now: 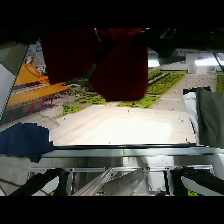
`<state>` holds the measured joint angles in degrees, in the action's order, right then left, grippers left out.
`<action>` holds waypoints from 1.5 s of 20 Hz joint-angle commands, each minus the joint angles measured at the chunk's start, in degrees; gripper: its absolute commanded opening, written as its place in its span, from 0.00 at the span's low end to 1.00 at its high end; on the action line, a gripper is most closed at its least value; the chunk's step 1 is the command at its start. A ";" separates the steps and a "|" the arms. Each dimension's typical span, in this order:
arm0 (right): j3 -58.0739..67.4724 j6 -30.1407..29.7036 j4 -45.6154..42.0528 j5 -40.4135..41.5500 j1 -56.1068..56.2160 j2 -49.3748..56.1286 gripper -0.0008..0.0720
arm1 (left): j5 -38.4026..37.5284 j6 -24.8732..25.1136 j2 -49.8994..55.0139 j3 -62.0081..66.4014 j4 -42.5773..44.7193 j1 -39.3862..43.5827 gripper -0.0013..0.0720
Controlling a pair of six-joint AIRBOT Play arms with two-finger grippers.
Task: Fold the shirts.
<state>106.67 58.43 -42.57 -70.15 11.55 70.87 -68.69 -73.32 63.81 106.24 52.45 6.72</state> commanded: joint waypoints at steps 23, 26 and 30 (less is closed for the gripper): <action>-7.69 18.84 -21.97 -17.53 -5.44 26.25 0.65 | 4.72 7.74 19.69 -43.17 0.02 -1.79 0.04; -10.91 19.85 -22.21 -22.56 -10.36 21.07 0.65 | 4.17 8.96 20.17 -42.47 0.04 -3.69 0.04; -30.86 18.21 -22.91 -20.22 -13.70 9.73 0.65 | 1.75 9.79 20.17 -42.53 0.02 -6.75 0.04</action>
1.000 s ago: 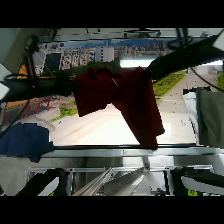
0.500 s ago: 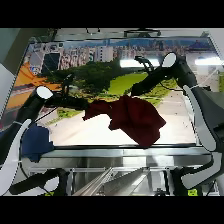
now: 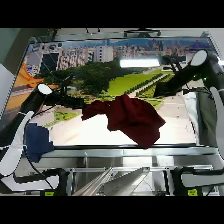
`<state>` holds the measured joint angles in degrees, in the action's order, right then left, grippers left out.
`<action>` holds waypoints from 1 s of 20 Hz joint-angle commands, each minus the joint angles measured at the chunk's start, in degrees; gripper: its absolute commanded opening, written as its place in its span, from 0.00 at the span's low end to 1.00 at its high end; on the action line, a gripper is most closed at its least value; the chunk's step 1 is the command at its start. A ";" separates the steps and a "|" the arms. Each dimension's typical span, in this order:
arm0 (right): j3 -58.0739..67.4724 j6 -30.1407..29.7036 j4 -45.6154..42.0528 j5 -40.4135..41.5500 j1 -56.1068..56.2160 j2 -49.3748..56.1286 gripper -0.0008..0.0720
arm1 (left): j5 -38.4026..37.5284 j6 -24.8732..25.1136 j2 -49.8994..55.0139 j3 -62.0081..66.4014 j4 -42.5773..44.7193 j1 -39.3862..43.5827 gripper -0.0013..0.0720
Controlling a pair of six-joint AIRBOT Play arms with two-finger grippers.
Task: Fold the shirts.
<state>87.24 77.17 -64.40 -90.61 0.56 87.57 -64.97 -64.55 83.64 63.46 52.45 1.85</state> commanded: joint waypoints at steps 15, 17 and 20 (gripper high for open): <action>-50.71 -9.97 10.60 26.18 -4.02 -11.85 0.63 | -4.13 1.57 0.35 0.24 0.00 0.39 0.04; -50.69 -12.44 12.37 25.40 -4.02 -11.63 0.26 | -4.33 1.55 0.35 0.24 -0.02 0.39 0.04; -49.31 -16.39 17.97 20.15 -4.04 -13.94 0.03 | -4.55 1.51 -0.33 0.24 -0.11 0.31 0.04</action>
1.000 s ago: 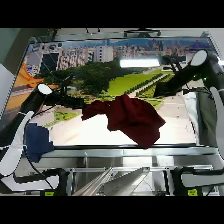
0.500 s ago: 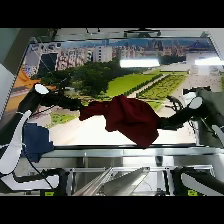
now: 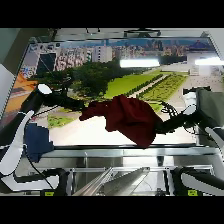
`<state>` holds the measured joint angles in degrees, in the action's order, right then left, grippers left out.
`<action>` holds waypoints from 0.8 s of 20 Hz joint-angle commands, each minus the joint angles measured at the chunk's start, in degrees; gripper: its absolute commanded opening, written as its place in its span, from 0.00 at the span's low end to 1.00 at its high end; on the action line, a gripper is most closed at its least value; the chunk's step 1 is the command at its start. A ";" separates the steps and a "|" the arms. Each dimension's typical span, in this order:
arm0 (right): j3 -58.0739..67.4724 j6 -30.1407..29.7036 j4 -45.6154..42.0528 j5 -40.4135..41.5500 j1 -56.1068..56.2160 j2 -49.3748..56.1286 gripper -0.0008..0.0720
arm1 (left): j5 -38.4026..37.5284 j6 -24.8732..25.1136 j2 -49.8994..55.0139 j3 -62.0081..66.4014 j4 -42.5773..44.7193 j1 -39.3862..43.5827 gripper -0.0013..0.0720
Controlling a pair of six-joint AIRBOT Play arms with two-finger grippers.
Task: Fold the shirts.
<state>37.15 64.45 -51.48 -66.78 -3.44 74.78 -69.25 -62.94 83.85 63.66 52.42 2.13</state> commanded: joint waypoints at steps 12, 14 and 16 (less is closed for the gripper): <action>40.00 -3.63 18.34 -8.74 -23.15 -28.35 0.03 | -4.57 -2.71 -28.41 19.41 -0.09 -18.43 0.04; 40.28 -3.65 18.34 -9.14 -25.16 -30.05 0.03 | -4.90 -2.69 -32.94 19.63 -0.09 -20.70 0.04; 40.28 -3.91 18.29 -9.81 -25.11 -30.97 0.03 | -4.92 -2.36 -36.63 19.63 0.09 -21.86 0.04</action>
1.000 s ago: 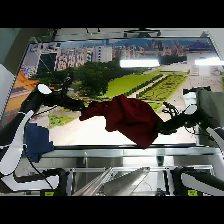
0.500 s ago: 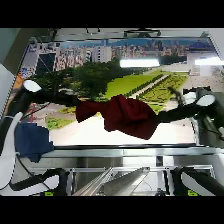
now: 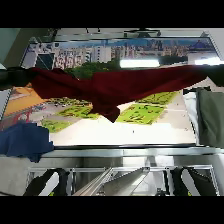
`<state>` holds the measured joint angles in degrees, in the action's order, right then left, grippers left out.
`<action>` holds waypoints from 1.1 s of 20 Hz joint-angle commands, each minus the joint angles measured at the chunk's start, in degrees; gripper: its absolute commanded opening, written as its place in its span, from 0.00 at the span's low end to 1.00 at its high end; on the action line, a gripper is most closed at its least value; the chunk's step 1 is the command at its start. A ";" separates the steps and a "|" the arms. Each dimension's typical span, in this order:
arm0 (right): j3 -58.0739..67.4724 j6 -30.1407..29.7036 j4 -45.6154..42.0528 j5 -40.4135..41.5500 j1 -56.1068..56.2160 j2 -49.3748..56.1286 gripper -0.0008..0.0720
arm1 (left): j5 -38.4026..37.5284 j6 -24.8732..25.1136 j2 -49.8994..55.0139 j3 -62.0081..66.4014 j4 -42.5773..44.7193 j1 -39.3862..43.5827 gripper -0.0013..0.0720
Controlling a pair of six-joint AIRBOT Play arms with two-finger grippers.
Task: Fold the shirts.
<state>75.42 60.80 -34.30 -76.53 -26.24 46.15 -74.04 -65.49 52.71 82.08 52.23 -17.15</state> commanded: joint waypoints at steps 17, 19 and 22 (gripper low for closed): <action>-26.38 -6.19 -0.61 5.79 7.80 13.79 0.03 | 3.32 4.26 16.57 -21.66 0.72 15.04 0.04; -29.57 -7.98 -0.59 9.35 8.31 18.97 0.03 | 6.32 5.40 23.65 -22.16 0.70 16.68 0.04; -29.59 -9.44 -0.35 11.93 8.33 27.32 0.03 | 9.84 5.44 33.46 -18.10 0.72 17.03 0.05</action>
<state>48.23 53.74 -34.87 -68.36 -18.57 66.67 -68.07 -60.86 77.43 62.43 53.01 -1.52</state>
